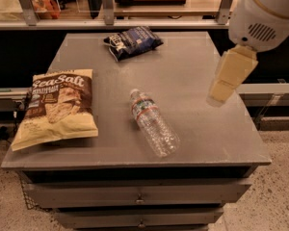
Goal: Place water bottle upright
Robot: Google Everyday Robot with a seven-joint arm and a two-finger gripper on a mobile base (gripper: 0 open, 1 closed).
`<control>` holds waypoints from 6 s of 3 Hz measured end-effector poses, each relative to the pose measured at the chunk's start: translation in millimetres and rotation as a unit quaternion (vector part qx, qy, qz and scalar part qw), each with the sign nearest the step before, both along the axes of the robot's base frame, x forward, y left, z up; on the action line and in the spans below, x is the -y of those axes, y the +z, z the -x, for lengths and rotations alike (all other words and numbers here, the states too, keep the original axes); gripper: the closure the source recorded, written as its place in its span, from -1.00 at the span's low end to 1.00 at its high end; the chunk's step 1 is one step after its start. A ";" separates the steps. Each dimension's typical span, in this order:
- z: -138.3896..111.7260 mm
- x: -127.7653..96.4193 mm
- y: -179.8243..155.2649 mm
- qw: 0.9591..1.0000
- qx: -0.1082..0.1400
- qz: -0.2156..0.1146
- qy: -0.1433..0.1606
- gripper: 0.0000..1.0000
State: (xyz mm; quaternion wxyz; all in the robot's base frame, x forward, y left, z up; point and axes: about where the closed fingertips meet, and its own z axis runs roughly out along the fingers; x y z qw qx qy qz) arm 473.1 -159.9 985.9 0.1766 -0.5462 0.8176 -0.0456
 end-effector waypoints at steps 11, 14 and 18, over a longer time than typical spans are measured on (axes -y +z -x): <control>-48.7 -150.3 -123.9 0.940 -0.073 -0.066 -0.328 0.92; -105.3 -96.9 16.2 0.935 0.122 -0.274 -0.190 1.00; -138.3 -20.2 8.7 0.767 0.232 -0.593 -0.079 1.00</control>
Offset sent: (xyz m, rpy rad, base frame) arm 0.0346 0.0901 -0.0608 0.1900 0.2598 -0.5337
